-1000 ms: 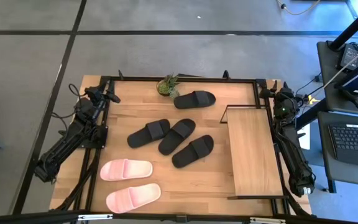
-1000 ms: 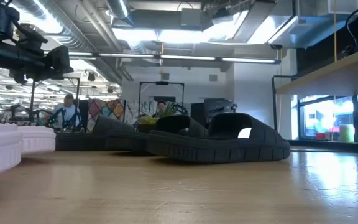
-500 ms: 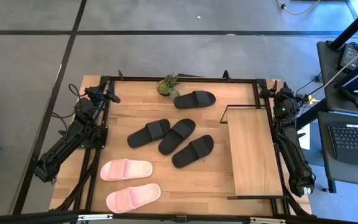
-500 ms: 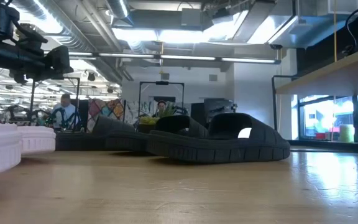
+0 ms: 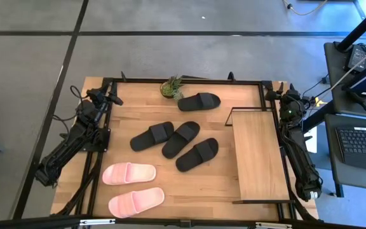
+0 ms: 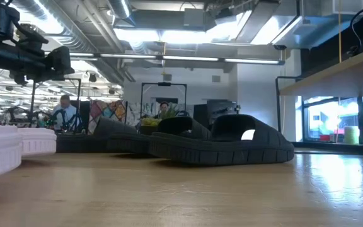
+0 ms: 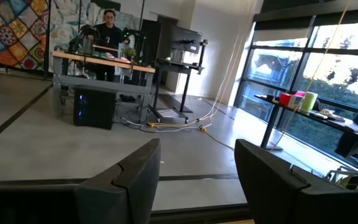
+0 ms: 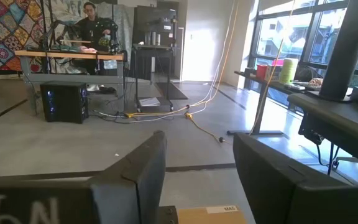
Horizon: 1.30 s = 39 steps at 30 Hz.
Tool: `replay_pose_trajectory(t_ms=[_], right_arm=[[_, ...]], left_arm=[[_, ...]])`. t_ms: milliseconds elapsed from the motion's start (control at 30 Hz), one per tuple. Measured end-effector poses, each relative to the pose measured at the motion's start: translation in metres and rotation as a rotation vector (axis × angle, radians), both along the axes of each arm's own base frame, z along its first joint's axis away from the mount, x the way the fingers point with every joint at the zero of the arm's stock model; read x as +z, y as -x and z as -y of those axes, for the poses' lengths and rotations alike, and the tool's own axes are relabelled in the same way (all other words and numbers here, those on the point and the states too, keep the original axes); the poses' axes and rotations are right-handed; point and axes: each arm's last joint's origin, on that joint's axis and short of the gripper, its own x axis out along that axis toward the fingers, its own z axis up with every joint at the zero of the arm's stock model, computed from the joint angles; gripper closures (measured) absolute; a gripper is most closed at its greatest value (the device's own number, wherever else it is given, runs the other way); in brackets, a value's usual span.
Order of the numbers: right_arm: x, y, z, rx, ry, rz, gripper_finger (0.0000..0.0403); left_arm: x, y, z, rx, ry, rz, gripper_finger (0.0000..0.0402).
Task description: Pick and place slides into the shelf
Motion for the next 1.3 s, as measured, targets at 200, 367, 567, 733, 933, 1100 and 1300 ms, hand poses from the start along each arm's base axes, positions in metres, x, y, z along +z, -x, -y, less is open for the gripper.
replay_pose_trajectory(t_ms=[200, 367, 567, 733, 933, 1100, 1300], right_arm=[[0.0, 0.0, 0.0, 0.0, 0.0, 0.0, 0.0215], [0.0, 0.0, 0.0, 0.001, 0.0, 0.004, 0.0215], [0.0, 0.0, 0.0, 0.006, 0.015, 0.083, 0.0215], [0.0001, 0.0, 0.0, 0.02, 0.053, 0.286, 0.0215], [0.0001, 0.0, 0.0, 0.019, 0.051, 0.275, 0.0215], [0.0, 0.0, 0.0, 0.02, 0.053, 0.285, 0.0215], [0.0, 0.0, 0.0, 0.02, 0.052, 0.286, 0.0215]], left_arm=[[0.0005, 0.0, 0.0, -0.001, -0.002, 0.011, 0.0203], [0.0004, -0.0004, 0.0002, -0.016, -0.002, 0.01, 0.0203], [0.0005, -0.0008, 0.0003, -0.03, -0.002, 0.011, 0.0203], [0.0004, -0.001, 0.0003, -0.036, -0.002, 0.01, 0.0203], [0.0004, -0.0009, 0.0003, -0.036, -0.002, 0.01, 0.0203], [0.0003, -0.001, 0.0003, -0.035, -0.004, 0.002, 0.0203], [0.0003, -0.001, 0.0003, -0.035, -0.004, 0.0, 0.0203]])
